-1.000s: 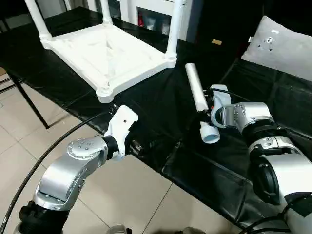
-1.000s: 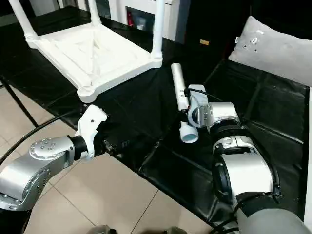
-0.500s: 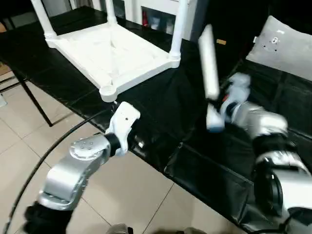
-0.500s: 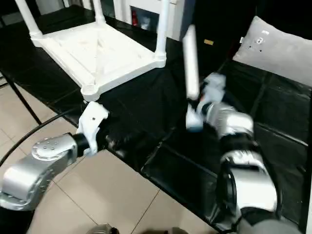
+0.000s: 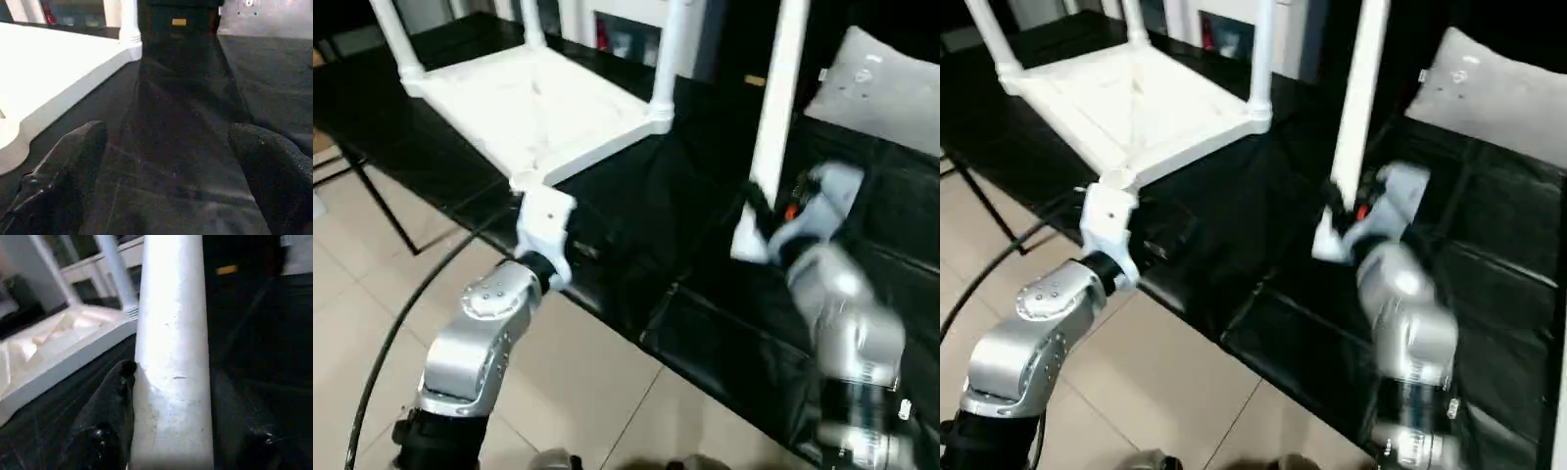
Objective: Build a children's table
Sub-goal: Pick table leg
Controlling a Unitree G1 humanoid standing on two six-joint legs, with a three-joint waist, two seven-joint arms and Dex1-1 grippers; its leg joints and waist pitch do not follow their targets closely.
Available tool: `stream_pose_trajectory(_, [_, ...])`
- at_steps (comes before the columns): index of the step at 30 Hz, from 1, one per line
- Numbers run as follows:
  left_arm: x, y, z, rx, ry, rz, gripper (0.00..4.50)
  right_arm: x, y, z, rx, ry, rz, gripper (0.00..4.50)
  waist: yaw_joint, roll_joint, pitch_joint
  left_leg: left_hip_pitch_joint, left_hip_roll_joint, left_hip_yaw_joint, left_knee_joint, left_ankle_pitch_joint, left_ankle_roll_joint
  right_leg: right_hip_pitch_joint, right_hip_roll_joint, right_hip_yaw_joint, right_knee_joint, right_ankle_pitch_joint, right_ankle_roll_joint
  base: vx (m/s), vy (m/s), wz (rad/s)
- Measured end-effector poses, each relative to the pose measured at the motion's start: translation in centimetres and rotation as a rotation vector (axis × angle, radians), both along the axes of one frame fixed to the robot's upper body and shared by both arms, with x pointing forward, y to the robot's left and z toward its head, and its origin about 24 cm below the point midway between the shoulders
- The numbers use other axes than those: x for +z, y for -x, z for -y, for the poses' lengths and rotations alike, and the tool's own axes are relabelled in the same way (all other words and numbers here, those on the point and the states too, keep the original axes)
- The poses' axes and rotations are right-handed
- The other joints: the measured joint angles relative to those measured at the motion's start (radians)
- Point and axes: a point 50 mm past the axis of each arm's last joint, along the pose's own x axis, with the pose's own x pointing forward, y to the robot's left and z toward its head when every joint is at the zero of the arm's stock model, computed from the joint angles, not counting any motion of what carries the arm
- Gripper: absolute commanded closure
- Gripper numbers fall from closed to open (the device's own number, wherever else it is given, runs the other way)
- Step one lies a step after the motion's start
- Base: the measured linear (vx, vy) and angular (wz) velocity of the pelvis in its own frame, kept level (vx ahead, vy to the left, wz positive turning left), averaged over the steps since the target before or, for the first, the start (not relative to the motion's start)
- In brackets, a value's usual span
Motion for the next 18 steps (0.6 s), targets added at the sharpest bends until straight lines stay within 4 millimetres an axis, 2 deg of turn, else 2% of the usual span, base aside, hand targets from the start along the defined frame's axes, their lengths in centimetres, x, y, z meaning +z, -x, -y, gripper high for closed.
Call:
stream_pose_trajectory(1, [0.0,-0.1,-0.1,0.008,-0.007,0.003,0.0,-0.2,0.5,0.2,-0.017,0.004,-0.003,2.64,0.0,0.007,-0.003,-0.007,-0.014,-0.03,0.015,-0.007,0.014,0.001,-0.003,-0.001,-0.002,0.002,0.004,0.002,0.079,-0.38])
stream_pose_trajectory(2, [0.1,-0.1,-0.3,0.017,-0.015,0.009,0.0,-0.7,0.9,0.5,-0.035,0.012,-0.019,2.64,-0.001,0.015,-0.006,-0.026,-0.024,-0.073,0.055,-0.017,0.042,0.003,-0.004,0.0,-0.007,0.006,0.012,0.002,0.138,-0.21])
stream_pose_trajectory(3, [0.1,-0.1,-0.5,0.024,-0.017,0.014,0.0,-0.8,1.0,0.6,-0.041,0.017,-0.027,2.64,-0.003,0.025,-0.007,-0.045,-0.026,-0.103,0.079,-0.023,0.059,0.003,-0.005,0.001,-0.012,0.014,0.015,-0.016,0.207,-0.15])
stream_pose_trajectory(4, [0.2,-0.1,-0.7,0.032,-0.017,0.018,0.0,-0.7,1.0,0.7,-0.048,0.021,-0.025,2.64,-0.006,0.035,-0.007,-0.058,-0.026,-0.125,0.078,-0.025,0.059,0.003,-0.012,0.002,-0.016,0.019,0.027,-0.016,0.207,-0.15])
stream_pose_trajectory(5, [0.2,-0.1,-0.8,0.035,-0.018,0.018,0.0,-0.6,1.1,0.7,-0.051,0.023,-0.022,2.64,-0.01,0.038,-0.007,-0.058,-0.038,-0.121,0.074,-0.027,0.042,0.003,-0.027,0.002,-0.021,0.02,0.028,-0.026,0.266,-0.02])
stream_pose_trajectory(6, [0.1,-0.1,-0.8,0.038,-0.019,0.017,0.0,-0.6,1.1,0.7,-0.05,0.024,-0.019,2.64,-0.014,0.038,-0.007,-0.054,-0.047,-0.116,0.068,-0.024,0.041,0.003,-0.037,-0.001,-0.03,0.021,0.026,-0.004,0.301,0.05])
stream_pose_trajectory(7, [0.0,-0.1,-1.3,0.056,-0.025,0.012,0.0,-0.4,1.1,0.1,-0.034,0.024,-0.012,2.64,-0.036,0.039,-0.006,-0.05,-0.066,-0.103,0.054,-0.013,0.056,-0.009,-0.051,-0.01,-0.022,0.005,-0.023,-0.004,0.301,0.05])
stream_pose_trajectory(8, [-0.2,-0.1,-1.8,0.079,-0.033,0.006,0.0,-0.2,1.1,-0.8,0.0,0.026,-0.004,2.64,-0.051,0.042,-0.005,-0.048,-0.084,-0.093,0.039,-0.004,0.078,-0.032,-0.071,-0.05,0.053,-0.033,-0.054,-0.007,0.295,0.08])
stream_pose_trajectory(9, [-0.2,-0.1,-2.0,0.087,-0.034,0.006,0.0,-0.2,1.1,-1.1,0.015,0.027,-0.002,2.64,-0.055,0.043,-0.004,-0.045,-0.094,-0.087,0.029,0.003,0.091,-0.044,-0.068,-0.084,0.113,-0.05,-0.043,-0.043,0.241,0.07])
stream_pose_trajectory(10, [-0.1,-0.1,-2.0,0.09,-0.033,0.01,0.0,0.0,1.1,-1.1,0.014,0.028,0.002,2.64,-0.054,0.041,-0.005,-0.043,-0.108,-0.072,0.016,0.012,0.107,-0.043,-0.053,-0.121,0.141,-0.065,-0.015,-0.043,0.241,0.07])
stream_pose_trajectory(11, [-0.1,-0.1,-2.0,0.091,-0.033,0.011,0.0,0.2,1.2,-1.1,0.011,0.029,0.008,2.64,-0.051,0.033,-0.006,-0.044,-0.124,-0.057,0.006,0.019,0.12,-0.037,-0.042,-0.134,0.138,-0.073,0.0,-0.06,0.195,-0.07])
stream_pose_trajectory(12, [-0.1,-0.1,-2.0,0.092,-0.032,0.011,0.0,0.3,1.2,-1.0,0.008,0.031,0.014,2.64,-0.053,0.021,-0.005,-0.047,-0.146,-0.04,0.0,0.024,0.127,-0.025,-0.033,-0.139,0.113,-0.076,0.006,-0.078,0.167,-0.16])
stream_pose_trajectory(13, [-0.2,-0.1,-1.8,0.091,-0.025,0.009,0.0,0.4,1.1,-0.8,0.005,0.04,0.015,2.64,-0.053,0.009,-0.007,-0.053,-0.162,-0.019,-0.003,0.027,0.133,-0.019,-0.037,-0.119,0.096,-0.085,-0.03,-0.078,0.167,-0.16])
stream_pose_trajectory(14, [-0.3,-0.1,-1.2,0.071,-0.018,0.003,0.0,0.1,1.2,-0.4,-0.009,0.048,0.0,2.64,-0.05,0.015,-0.007,-0.09,-0.169,-0.055,0.083,0.0,0.129,-0.025,-0.049,-0.113,0.087,-0.076,-0.019,-0.085,0.182,-0.07])
stream_pose_trajectory(15, [-0.4,0.0,-1.0,0.062,-0.018,0.001,0.0,-0.2,1.3,-0.2,-0.019,0.052,-0.014,2.64,-0.05,0.018,-0.007,-0.112,-0.167,-0.115,0.188,-0.02,0.089,-0.024,-0.057,-0.107,0.082,-0.065,-0.011,-0.085,0.216,-0.22])
stream_pose_trajectory(16, [-0.5,0.0,-1.0,0.063,-0.022,-0.002,0.0,-0.3,1.3,-0.2,-0.02,0.051,-0.02,2.64,-0.054,0.01,-0.003,-0.093,-0.145,-0.16,0.22,-0.045,0.017,-0.019,-0.059,-0.075,0.064,-0.05,0.001,-0.085,0.216,-0.22])
stream_pose_trajectory(17, [-0.4,0.0,-1.0,0.063,-0.023,0.001,0.0,-0.3,1.3,-0.2,-0.02,0.051,-0.018,2.64,-0.054,0.005,0.001,-0.058,-0.116,-0.165,0.174,-0.064,-0.012,-0.015,-0.053,-0.046,0.046,-0.034,0.012,-0.081,0.237,-0.53])
stream_pose_trajectory(18, [-0.2,-0.1,-0.9,0.061,-0.022,0.007,0.0,-0.2,1.3,-0.1,-0.022,0.051,-0.016,2.64,-0.055,0.012,0.0,-0.027,-0.087,-0.171,0.12,-0.067,-0.015,-0.01,-0.05,-0.022,0.028,-0.02,0.025,-0.086,0.289,-0.51])
